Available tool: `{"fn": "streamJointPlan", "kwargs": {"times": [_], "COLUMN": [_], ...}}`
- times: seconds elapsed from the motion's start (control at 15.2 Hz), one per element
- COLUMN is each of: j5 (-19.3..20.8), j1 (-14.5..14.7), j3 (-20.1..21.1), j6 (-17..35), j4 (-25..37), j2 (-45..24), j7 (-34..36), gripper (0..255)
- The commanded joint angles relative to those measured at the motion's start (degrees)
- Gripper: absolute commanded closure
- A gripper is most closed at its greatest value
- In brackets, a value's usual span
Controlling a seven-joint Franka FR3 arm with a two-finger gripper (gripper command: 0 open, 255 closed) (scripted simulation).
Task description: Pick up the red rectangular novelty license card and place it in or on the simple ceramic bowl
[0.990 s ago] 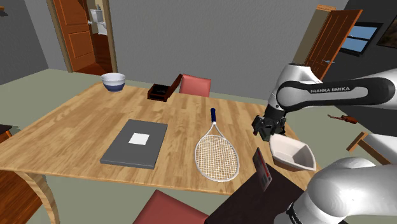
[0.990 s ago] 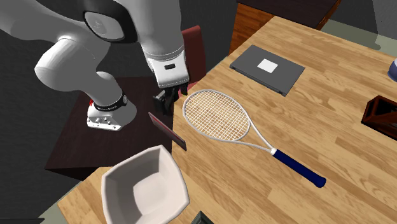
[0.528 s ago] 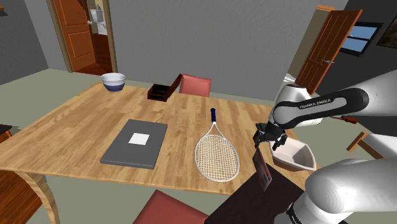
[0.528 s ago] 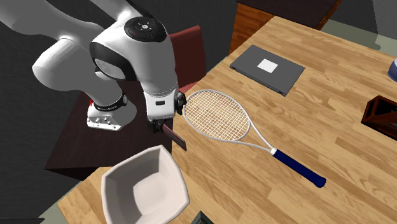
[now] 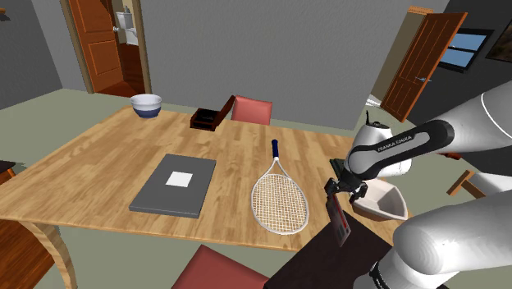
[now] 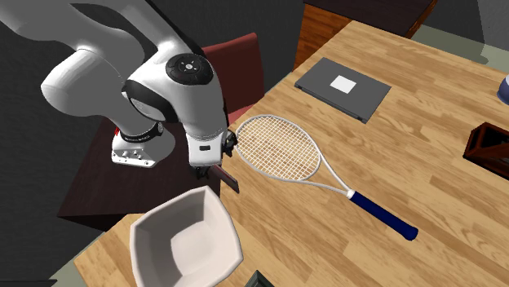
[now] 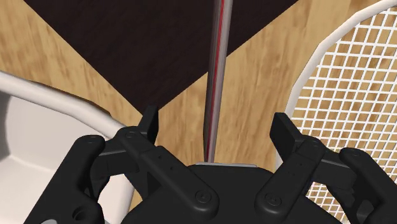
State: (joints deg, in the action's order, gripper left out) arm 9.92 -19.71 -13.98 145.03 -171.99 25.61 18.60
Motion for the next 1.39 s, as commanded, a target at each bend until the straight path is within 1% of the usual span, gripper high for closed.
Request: {"fn": "streamJointPlan", "kwargs": {"times": [0.0,0.46,0.53,1.12,1.32], "j5": [-0.1,-0.1,-0.1,-0.1,-0.1], "j1": [0.2,0.2,0.2,0.2,0.0], "j3": [-0.1,-0.1,-0.1,-0.1,0.3], "j6": [1.9,1.9,1.9,1.9,-2.1], "j4": [-0.3,-0.3,-0.3,-0.3,0.2], "j2": [-1.5,-1.5,-1.5,-1.5,2.0], "j7": [0.1,0.1,0.1,0.1,0.2], "gripper": [0,0,255,255,255]}}
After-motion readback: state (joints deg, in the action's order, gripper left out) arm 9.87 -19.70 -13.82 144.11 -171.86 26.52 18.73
